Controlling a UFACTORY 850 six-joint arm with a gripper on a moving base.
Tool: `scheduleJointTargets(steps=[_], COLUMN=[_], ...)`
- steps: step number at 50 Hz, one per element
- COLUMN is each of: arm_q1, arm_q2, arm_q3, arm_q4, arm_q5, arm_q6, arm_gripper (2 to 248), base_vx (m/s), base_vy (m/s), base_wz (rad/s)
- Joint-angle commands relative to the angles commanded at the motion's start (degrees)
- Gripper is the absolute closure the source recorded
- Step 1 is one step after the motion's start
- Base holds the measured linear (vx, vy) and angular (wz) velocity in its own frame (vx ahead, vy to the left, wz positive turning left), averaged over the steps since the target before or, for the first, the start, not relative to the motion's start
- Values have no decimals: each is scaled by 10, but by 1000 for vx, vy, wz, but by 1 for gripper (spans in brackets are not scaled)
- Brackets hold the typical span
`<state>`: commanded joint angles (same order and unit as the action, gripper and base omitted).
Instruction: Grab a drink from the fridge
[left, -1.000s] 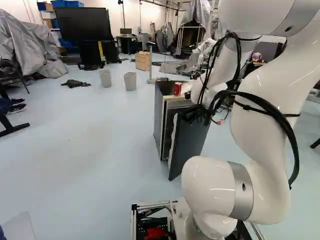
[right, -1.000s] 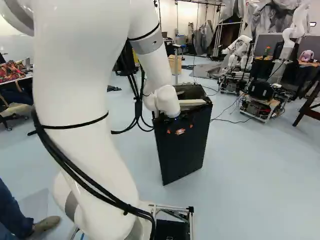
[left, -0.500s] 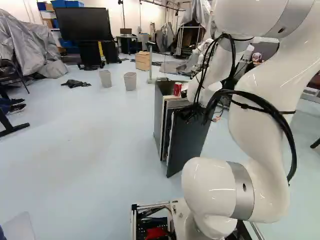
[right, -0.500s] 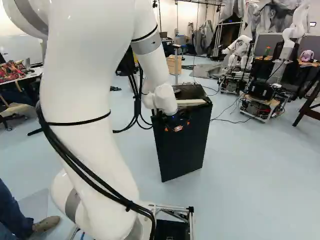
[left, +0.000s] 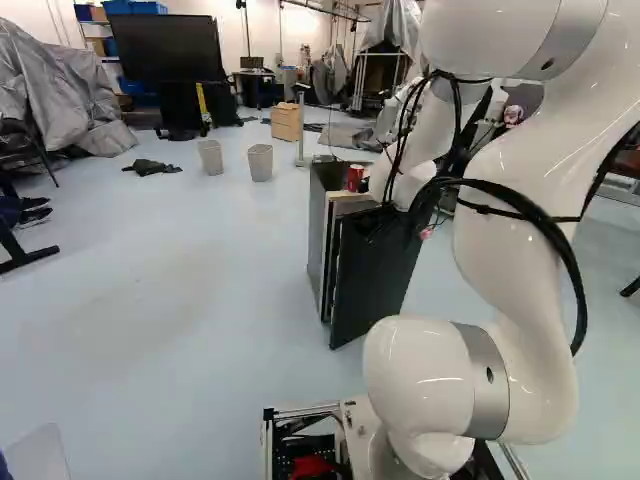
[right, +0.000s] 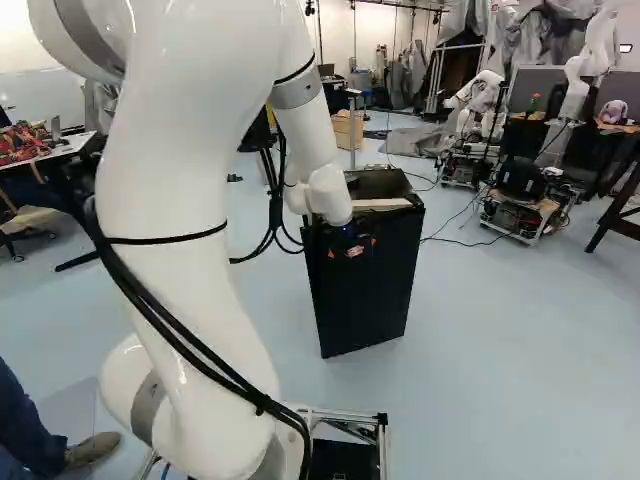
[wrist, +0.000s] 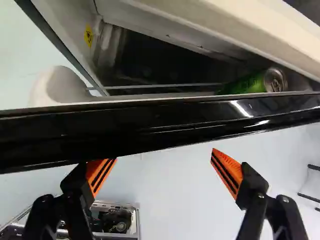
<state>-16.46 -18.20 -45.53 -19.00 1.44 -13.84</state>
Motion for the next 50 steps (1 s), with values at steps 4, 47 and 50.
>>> scheduleJointTargets(steps=[4, 47, 50], arm_q1=[2, 26, 27], arm_q2=[-4, -48, -51], arm_q3=[-5, -63, -67], arm_q4=[0, 0, 0], arm_q5=[0, 0, 0], arm_q6=[0, 0, 0], arm_gripper=[3, 3, 3], base_vx=[0, 0, 0], base_vy=[0, 0, 0], base_wz=[0, 0, 0])
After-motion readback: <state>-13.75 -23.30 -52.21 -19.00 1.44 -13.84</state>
